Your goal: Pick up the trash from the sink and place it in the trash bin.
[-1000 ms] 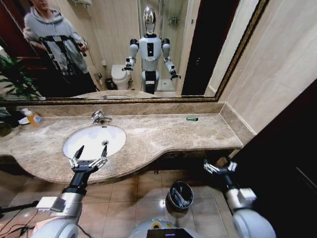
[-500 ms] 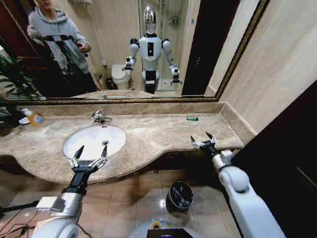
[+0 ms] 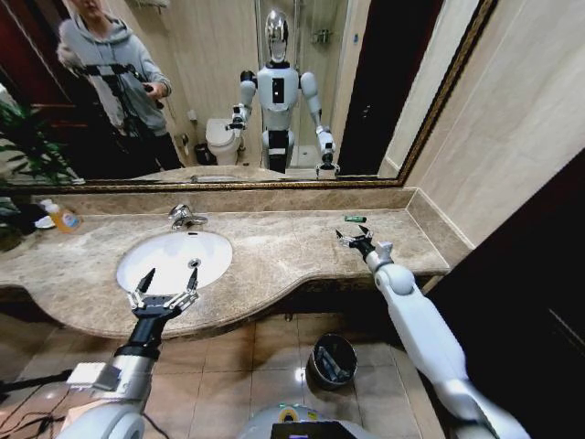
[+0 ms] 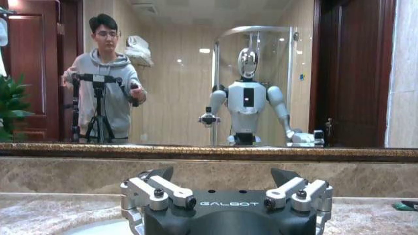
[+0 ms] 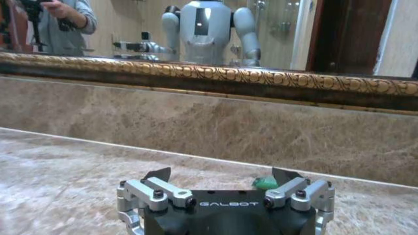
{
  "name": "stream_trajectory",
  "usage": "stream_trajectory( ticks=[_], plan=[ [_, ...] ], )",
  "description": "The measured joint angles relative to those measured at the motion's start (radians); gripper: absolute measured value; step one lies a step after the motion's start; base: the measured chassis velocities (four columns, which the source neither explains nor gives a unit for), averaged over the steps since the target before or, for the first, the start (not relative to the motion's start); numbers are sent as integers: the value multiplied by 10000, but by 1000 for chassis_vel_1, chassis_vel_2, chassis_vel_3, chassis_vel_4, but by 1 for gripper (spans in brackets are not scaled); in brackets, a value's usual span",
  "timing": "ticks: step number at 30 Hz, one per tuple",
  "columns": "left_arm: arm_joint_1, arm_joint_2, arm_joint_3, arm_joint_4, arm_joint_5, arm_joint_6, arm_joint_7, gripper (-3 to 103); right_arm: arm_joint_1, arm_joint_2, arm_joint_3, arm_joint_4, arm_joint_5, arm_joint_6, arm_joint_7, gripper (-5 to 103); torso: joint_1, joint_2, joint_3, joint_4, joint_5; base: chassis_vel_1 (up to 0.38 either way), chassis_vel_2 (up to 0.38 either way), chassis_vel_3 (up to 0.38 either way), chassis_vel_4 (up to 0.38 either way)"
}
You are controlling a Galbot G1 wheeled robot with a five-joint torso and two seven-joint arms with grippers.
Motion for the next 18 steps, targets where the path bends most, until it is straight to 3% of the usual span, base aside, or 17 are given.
stream_trajectory(
  ticks=[8, 10, 18],
  plan=[
    [0, 0, 0, 0, 0, 0, 0, 100, 475, -217, 57, -1305, -356, 231, 205, 100, 0, 0, 0, 0, 3, 0, 0, 0, 0],
    [0, 0, 0, 0, 0, 0, 0, 100, 656, -306, 257, -1735, -407, 325, 359, 100, -2, 2, -1, -10, -2, 0, 0, 0, 0],
    [0, 1, 0, 0, 0, 0, 0, 100, 1781, -80, -199, -3266, -385, 576, 348, 100, 0, 1, 0, 0, 1, 0, 0, 0, 0]
  ],
)
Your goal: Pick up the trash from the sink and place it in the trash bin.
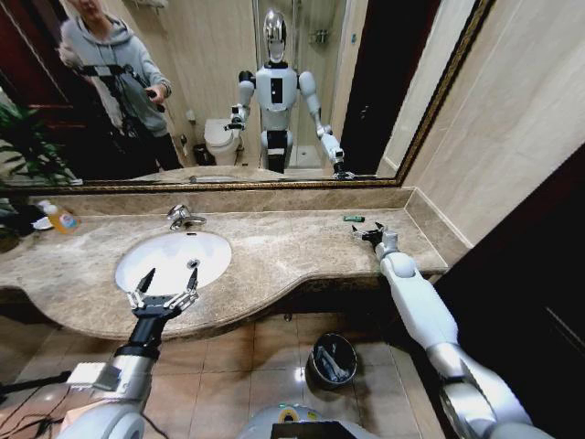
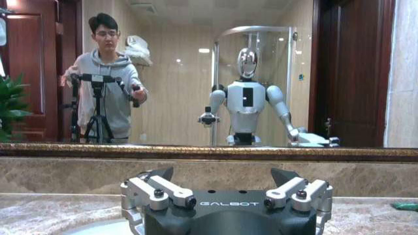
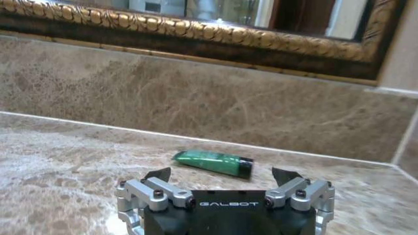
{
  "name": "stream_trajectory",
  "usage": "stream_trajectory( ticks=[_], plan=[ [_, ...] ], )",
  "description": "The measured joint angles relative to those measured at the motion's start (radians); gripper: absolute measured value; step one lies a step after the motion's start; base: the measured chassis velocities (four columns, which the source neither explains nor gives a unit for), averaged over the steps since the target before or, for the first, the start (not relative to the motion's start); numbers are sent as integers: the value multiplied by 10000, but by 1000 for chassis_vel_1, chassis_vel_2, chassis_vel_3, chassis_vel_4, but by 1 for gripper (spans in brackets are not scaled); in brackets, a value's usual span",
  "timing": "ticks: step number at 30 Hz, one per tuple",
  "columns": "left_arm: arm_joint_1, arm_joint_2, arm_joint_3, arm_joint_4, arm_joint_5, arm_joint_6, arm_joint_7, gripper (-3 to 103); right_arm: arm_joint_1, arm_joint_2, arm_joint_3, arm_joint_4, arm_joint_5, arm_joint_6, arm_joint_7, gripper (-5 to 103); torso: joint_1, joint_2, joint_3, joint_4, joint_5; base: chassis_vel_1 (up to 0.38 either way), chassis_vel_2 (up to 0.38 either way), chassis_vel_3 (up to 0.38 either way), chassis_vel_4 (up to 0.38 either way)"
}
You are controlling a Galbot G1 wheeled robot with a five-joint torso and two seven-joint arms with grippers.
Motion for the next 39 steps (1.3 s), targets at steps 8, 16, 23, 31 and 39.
stream_trajectory(
  ticks=[8, 16, 23, 31, 39],
  plan=[
    [0, -1, 0, 0, 0, 0, 0, 100, 1147, 309, -284, -1442, 2, 309, -38, 100, 0, 0, 0, 0, -2, 0, 0, 0, 0],
    [0, 0, 0, 0, 0, 0, 0, 100, 1815, 446, -393, -2243, 27, 472, -157, 100, 0, 0, 0, -1, -1, 0, 0, 0, 0],
    [0, -1, 0, 0, 0, 0, 0, 100, 2118, 693, -413, -2729, 36, 487, -347, 100, 0, 0, 0, 0, -1, 0, 0, 0, 0],
    [0, 0, 0, 0, 0, 0, 0, 100, 2039, 813, -298, -2815, 173, 216, -467, 100, 0, 0, -1, -1, -3, 0, 0, 0, 0],
    [0, 0, -1, 0, 0, 0, 0, 100, 1570, 684, -235, -2273, 237, 40, -503, 100, -2, 2, -4, 1, -6, 0, 0, 0, 0]
  ],
)
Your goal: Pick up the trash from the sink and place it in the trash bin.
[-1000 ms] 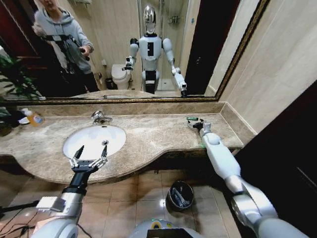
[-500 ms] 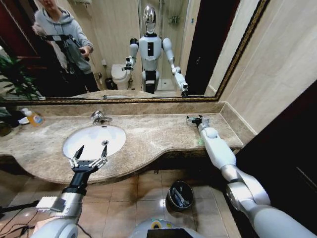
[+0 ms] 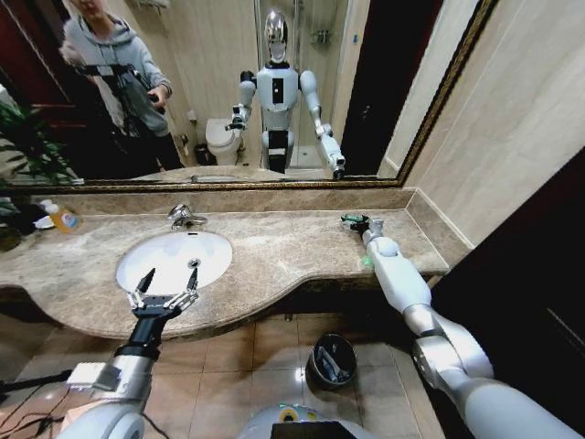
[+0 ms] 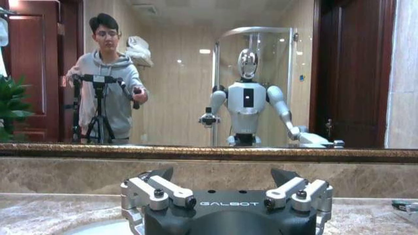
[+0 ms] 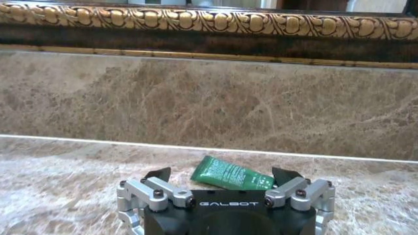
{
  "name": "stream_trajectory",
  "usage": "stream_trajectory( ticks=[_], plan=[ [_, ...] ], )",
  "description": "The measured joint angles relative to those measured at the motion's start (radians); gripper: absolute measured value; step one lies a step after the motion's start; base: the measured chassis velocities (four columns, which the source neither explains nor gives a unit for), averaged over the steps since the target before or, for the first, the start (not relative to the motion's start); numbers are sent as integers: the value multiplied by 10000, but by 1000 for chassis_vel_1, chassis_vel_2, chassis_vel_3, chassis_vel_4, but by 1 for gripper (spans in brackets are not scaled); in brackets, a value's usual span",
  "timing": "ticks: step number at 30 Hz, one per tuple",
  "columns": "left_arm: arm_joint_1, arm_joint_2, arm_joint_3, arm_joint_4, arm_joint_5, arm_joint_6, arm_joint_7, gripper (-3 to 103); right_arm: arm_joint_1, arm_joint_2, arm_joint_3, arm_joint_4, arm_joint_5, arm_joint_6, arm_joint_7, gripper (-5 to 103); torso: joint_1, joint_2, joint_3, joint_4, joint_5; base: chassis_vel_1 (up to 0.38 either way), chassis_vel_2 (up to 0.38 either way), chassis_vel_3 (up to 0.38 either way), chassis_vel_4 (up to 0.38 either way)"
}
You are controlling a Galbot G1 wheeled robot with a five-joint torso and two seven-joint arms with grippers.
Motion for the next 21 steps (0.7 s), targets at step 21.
stream_trajectory(
  ticks=[21],
  plan=[
    [0, 0, 0, 1, 0, 0, 0, 100, -1711, -557, 472, 3046, 354, -54, 299, 100, 1, -3, 5, -2, 8, 0, 0, 0, 0]
  ],
)
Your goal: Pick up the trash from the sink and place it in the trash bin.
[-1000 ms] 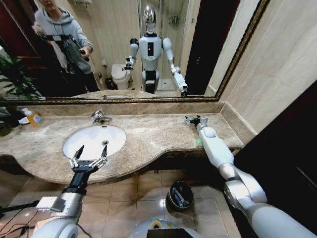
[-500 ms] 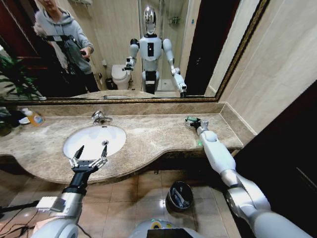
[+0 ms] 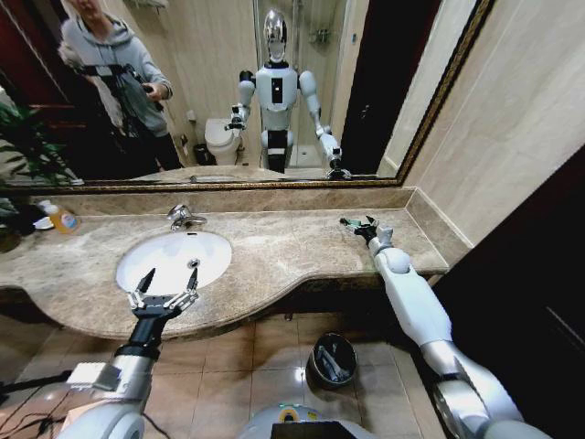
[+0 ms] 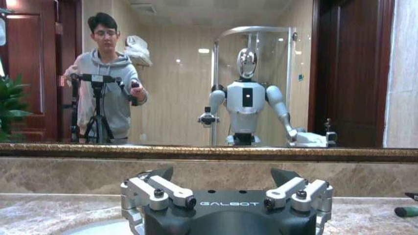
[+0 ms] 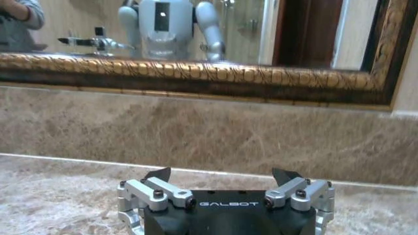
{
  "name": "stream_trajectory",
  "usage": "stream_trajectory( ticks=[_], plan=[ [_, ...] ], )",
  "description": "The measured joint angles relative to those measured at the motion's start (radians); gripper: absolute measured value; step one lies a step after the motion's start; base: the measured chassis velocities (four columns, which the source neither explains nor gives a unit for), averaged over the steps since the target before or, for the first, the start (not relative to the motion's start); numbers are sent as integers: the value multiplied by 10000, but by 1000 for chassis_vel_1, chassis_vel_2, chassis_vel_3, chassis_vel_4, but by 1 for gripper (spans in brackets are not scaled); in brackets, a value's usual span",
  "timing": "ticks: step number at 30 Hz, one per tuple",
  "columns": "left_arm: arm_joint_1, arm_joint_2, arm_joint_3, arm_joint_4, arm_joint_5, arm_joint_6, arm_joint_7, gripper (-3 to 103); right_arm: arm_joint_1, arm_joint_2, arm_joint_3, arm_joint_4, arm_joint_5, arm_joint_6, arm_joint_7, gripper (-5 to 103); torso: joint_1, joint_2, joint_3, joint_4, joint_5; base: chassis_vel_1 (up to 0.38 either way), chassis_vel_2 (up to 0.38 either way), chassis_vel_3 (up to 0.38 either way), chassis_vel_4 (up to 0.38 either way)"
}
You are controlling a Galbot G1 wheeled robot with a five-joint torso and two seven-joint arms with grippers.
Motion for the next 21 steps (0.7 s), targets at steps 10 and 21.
stream_trajectory(
  ticks=[10, 21],
  plan=[
    [0, 0, 0, 0, 0, 0, 0, 100, 388, 388, -354, -799, 226, -170, 31, 100, 1, 0, -1, 0, -2, 0, 0, 0, 0],
    [0, 0, 0, 0, 0, 0, 0, 100, 218, 566, -336, -1085, -174, 87, 527, 86, 0, 1, -2, 0, -3, 0, 0, 0, 0]
  ],
)
